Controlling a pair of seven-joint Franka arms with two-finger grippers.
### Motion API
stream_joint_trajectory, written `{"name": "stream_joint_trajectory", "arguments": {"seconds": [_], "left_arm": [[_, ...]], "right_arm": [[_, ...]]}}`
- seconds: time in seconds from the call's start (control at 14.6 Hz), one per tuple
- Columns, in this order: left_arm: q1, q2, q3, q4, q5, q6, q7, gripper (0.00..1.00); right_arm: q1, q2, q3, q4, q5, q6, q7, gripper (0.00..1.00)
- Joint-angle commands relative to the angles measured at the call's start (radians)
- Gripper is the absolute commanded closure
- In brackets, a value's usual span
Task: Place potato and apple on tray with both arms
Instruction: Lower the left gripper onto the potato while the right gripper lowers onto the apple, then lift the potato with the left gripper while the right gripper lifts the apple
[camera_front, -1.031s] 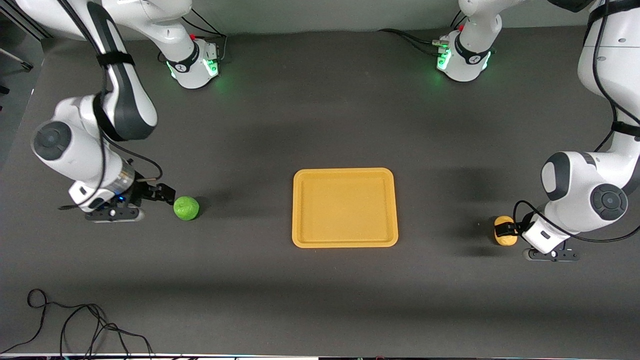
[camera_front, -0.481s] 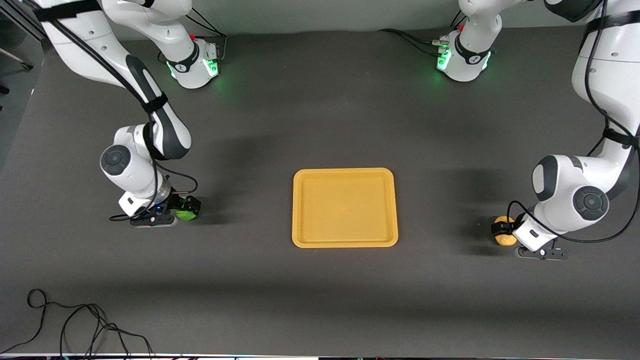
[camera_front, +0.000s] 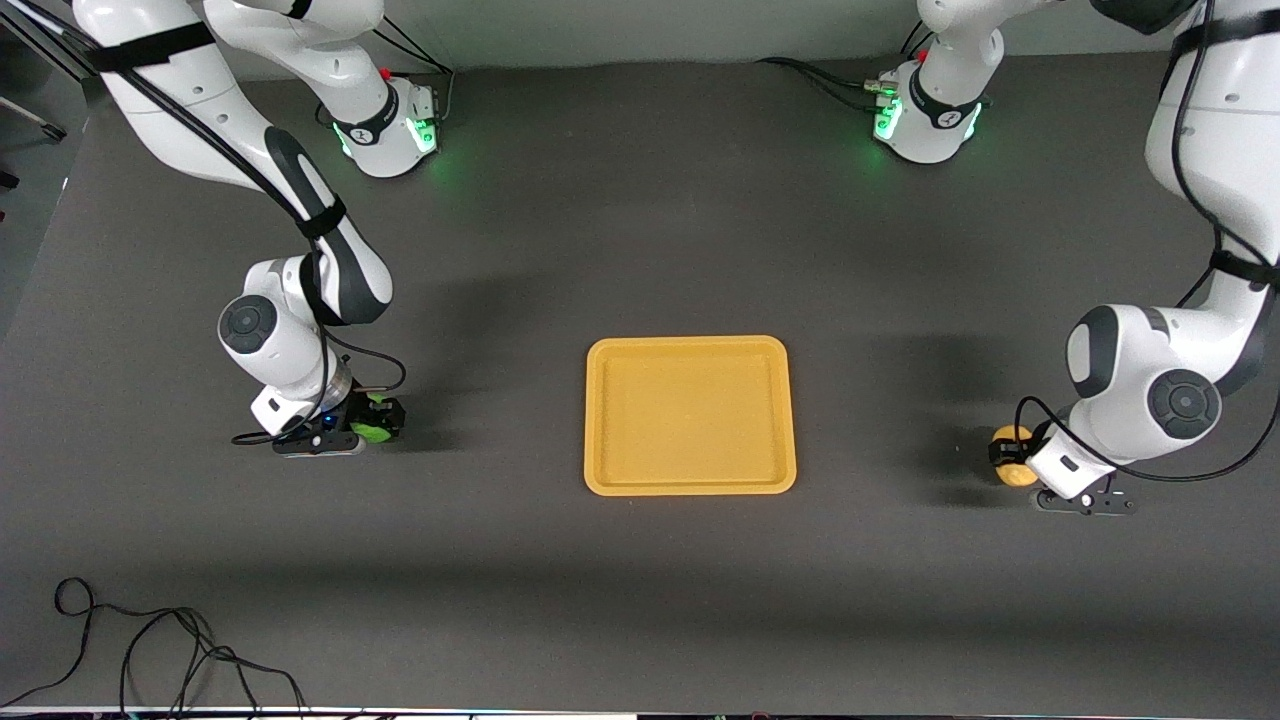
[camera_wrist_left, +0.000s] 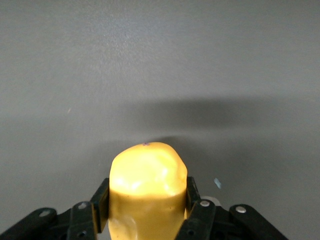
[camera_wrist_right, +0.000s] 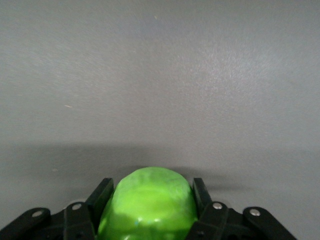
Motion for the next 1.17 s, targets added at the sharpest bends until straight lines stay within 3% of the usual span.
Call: {"name": "stream_joint_trajectory", "arguments": {"seconds": [0.0,0.21,0.34,0.76,1.1], "left_arm": [[-0.023,-0.153,-0.074,0.065,-0.084,-0.263,-0.097,0.51],[-0.032,-0.163,-0.170,0.178,-0.167,-0.408,-0.185,0.51],[-0.064,-0.154,-0.229,0.183,-0.163,-0.396,-0.305,0.51],[-0.277,-0.063,-0.226,0.176,-0.144,-0.239,-0.564,0.50],[-0.409,0.098,-0.221,0.174,0.021,-0.120,-0.782,0.48]], "right_arm": [[-0.005,-0.132,0.021,0.109,0.025,-0.312,-0.012,0.71],[-0.003,-0.138,0.024,0.336,0.027,-0.648,-0.009,0.72],[-0.006,-0.125,0.056,0.430,0.028,-0.721,-0.008,0.72],[-0.006,-0.105,0.187,0.485,0.027,-0.718,0.216,0.73],[-0.006,0.027,0.357,0.544,0.022,-0.605,0.509,0.73]]}}
